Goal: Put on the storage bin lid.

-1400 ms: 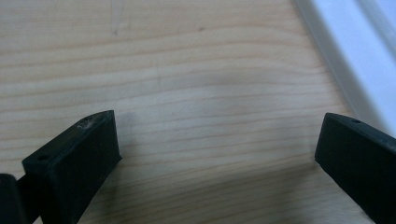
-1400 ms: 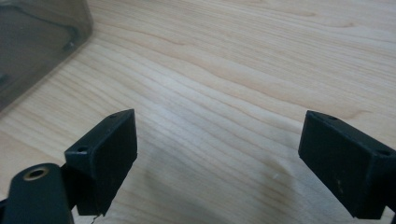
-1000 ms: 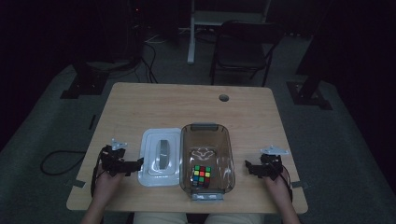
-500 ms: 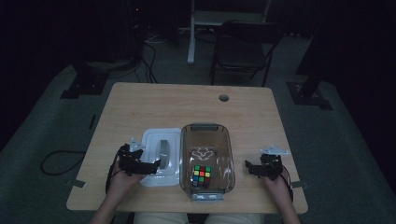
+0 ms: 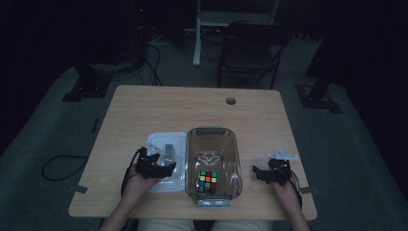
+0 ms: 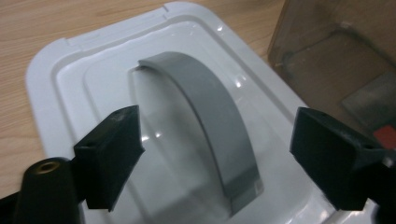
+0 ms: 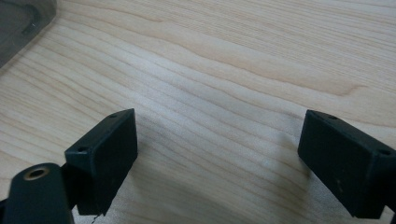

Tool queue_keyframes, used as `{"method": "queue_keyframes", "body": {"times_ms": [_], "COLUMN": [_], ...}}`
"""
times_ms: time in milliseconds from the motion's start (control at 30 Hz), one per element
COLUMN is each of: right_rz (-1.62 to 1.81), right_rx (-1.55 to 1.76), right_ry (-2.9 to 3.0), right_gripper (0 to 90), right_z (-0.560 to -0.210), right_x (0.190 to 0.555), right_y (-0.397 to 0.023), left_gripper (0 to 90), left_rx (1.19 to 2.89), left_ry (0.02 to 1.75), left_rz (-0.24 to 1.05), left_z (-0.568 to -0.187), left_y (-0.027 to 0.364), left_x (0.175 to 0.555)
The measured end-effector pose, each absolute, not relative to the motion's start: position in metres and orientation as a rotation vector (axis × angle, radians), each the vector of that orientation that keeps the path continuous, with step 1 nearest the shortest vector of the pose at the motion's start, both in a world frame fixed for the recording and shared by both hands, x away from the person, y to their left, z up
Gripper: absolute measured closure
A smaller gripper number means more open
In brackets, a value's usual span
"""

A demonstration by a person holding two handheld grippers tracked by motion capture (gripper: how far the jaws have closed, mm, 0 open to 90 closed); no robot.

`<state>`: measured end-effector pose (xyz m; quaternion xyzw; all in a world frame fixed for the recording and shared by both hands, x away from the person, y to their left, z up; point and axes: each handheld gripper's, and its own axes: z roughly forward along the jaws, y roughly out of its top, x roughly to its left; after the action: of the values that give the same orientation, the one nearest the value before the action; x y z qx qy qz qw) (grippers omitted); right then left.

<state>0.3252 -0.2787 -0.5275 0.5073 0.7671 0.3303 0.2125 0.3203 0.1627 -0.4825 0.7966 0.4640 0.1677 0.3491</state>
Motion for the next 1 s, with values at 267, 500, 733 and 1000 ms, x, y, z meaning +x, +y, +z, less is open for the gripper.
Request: {"method": "queue_keyframes", "body": {"times_ms": [267,500,733,1000], "right_rz": [0.916,0.912,0.913,0.913], "right_rx": [1.408,1.413,1.413,1.411], "right_ry": [2.13,2.124,2.124,2.126], "right_gripper": [11.7,11.8,11.8,11.7], "right_z": [-0.528,-0.528,-0.528,-0.527], "right_x": [0.325,0.325,0.324,0.324], "right_y": [-0.279,-0.278,-0.278,-0.278], "left_gripper": [28.4,33.1,39.0,60.9], "left_rx": [2.069,2.073,2.086,2.057], "left_ry": [1.219,1.245,1.255,1.248], "left_rz": [0.416,0.406,0.41,0.408], "left_z": [-0.49,-0.497,-0.503,-0.501], "left_y": [0.156,0.156,0.155,0.156], "left_x": [0.329,0.334,0.338,0.336]}}
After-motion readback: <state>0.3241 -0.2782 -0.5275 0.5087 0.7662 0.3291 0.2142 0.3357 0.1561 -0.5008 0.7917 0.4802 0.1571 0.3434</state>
